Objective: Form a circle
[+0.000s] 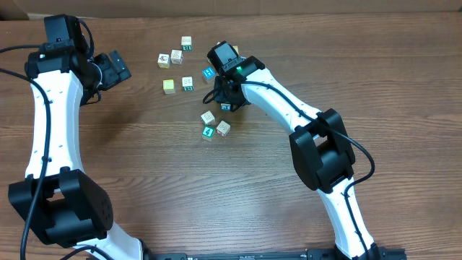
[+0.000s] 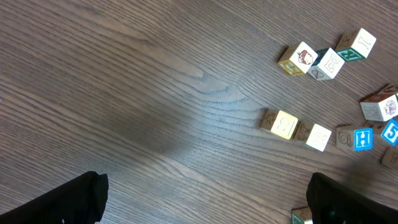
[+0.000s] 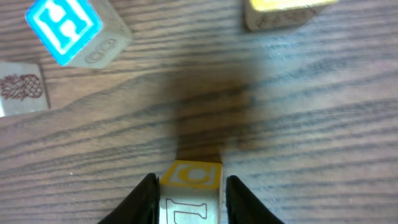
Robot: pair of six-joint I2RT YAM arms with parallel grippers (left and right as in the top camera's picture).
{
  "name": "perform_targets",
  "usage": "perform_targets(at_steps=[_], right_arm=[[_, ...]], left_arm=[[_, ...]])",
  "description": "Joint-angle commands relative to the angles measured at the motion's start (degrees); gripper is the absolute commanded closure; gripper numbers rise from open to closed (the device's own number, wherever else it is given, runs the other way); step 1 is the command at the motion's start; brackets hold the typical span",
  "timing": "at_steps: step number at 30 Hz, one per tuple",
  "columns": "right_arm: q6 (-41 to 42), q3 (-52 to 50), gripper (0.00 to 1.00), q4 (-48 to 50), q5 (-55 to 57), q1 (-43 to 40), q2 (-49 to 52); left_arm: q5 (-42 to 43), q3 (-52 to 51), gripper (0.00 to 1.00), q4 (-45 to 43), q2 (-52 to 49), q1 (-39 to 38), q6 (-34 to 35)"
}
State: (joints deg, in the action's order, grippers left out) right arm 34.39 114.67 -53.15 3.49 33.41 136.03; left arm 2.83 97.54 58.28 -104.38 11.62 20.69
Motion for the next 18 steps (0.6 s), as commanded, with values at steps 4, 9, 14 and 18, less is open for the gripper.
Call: perform_targets(at_steps=[4, 9, 14, 18], right_arm=[[-0.07, 1.66, 0.73, -1.44, 0.92, -0.04, 0.35], [3.19, 1.66, 0.74, -2.54, -0.72, 0.00, 0.35], [8.00, 1.66, 0.70, -3.26, -2.43, 0.00, 0.35], [12.11, 1.66, 0.69, -4.61, -4.90, 0.02, 0.35]], left_arm=[[0.11, 0.02, 0.00, -0.04, -0.35, -0.39, 0.31], [0.11, 0.02, 0.00, -0.02, -0.35, -0.39, 0.31], [0.13, 0.02, 0.01, -0.04, -0.35, -0.39, 0.31], [0.11, 0.02, 0.00, -0.04, -0.35, -0.39, 0.31]])
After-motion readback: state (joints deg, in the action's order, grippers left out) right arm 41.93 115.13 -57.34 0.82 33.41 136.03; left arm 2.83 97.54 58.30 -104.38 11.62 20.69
